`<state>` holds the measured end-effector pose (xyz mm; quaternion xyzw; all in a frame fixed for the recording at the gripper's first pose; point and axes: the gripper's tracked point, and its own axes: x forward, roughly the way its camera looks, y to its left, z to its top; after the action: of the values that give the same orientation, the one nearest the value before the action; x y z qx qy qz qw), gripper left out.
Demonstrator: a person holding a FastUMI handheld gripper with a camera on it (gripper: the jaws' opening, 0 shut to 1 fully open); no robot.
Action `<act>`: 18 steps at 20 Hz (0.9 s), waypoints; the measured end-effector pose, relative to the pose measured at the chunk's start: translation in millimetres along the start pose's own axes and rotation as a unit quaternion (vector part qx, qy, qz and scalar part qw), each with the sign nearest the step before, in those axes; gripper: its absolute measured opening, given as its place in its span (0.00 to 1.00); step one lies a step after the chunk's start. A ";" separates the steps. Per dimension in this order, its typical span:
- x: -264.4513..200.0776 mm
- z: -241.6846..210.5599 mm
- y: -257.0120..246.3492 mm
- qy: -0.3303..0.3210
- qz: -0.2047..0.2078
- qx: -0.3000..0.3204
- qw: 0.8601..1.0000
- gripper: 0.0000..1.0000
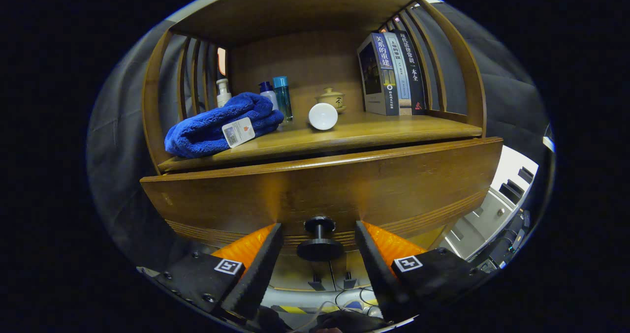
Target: Pull open the drawer, take out the items inside it, and place them on the countertop above the cabinet.
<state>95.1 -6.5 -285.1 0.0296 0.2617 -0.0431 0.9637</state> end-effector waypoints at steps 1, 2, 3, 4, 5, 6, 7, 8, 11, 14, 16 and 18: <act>4.9 1.2 0.0 -0.002 0.000 0.000 1.000 0.96; 9.6 2.6 0.2 -0.003 0.000 -0.001 1.000 0.97; 14.0 3.9 0.3 -0.005 -0.001 -0.001 1.000 0.96; 18.0 5.1 0.8 -0.005 -0.001 -0.003 1.000 0.96; 21.9 6.1 0.8 -0.005 -0.003 -0.003 1.000 0.96; 20.9 6.0 3.1 -0.009 -0.006 -0.003 1.000 0.96; 20.2 6.3 3.7 -0.010 -0.007 -0.005 1.000 0.96; 20.5 4.3 4.1 -0.012 -0.009 -0.009 1.000 0.96; 20.7 2.9 3.7 -0.017 -0.014 -0.024 0.999 0.97; 13.0 12.9 6.9 -0.033 -0.009 -0.026 0.999 0.97; -2.3 24.6 8.2 -0.045 -0.006 -0.026 0.999 0.97; -23.2 42.3 7.6 -0.062 0.002 -0.014 0.998 0.97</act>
<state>97.2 -0.7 -236.6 0.0140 0.2017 -0.0392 0.9786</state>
